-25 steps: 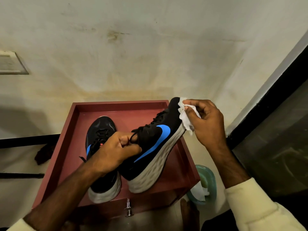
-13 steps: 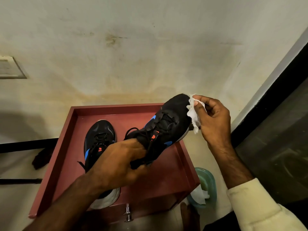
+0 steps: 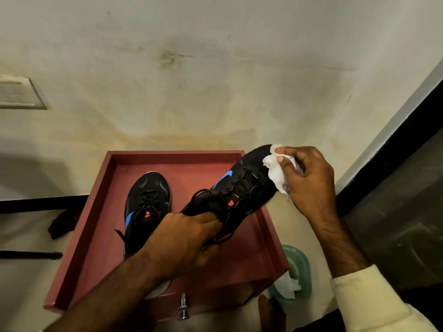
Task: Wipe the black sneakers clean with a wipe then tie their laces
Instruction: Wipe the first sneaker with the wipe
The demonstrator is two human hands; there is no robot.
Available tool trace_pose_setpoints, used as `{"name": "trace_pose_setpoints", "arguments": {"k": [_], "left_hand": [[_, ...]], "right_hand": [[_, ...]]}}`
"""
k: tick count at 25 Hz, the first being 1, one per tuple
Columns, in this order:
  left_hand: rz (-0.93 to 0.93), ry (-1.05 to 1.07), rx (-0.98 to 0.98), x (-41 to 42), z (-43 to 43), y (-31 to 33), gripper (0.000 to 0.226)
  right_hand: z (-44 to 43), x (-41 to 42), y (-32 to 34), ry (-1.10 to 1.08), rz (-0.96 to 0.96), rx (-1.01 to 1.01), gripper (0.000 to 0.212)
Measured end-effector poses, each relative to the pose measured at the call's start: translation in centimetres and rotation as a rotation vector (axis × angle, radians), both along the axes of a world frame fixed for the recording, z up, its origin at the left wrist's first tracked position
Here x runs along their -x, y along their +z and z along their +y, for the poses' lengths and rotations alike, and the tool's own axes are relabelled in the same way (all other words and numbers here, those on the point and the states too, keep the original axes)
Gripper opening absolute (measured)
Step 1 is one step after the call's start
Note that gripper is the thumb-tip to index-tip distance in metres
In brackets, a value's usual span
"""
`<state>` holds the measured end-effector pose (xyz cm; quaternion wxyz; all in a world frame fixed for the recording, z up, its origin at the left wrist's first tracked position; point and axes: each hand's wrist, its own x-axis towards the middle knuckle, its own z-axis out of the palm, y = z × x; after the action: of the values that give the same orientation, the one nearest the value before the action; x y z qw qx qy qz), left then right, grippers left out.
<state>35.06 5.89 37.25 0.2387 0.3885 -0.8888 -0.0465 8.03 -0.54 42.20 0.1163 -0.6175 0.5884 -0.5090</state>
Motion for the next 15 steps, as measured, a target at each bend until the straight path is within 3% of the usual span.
{"name": "trace_pose_setpoints", "arguments": {"k": [4, 8, 12, 15], "left_hand": [[0.457, 0.103, -0.402, 0.5, -0.1, 0.6, 0.010], [0.649, 0.133, -0.582, 0.2, -1.4, 0.5, 0.011], [0.980, 0.243, -0.746, 0.5, -2.6, 1.3, 0.018], [0.989, 0.280, -0.779, 0.4, -3.0, 1.5, 0.017]], "right_hand": [[0.6, -1.8, -1.4, 0.131, 0.083, -0.200, 0.014], [1.6, -3.4, -1.5, 0.300, 0.066, -0.257, 0.015], [2.9, -4.3, -1.7, 0.465, 0.179, -0.246, 0.015], [3.5, -4.7, -1.5, 0.566, 0.195, -0.211, 0.016]]}}
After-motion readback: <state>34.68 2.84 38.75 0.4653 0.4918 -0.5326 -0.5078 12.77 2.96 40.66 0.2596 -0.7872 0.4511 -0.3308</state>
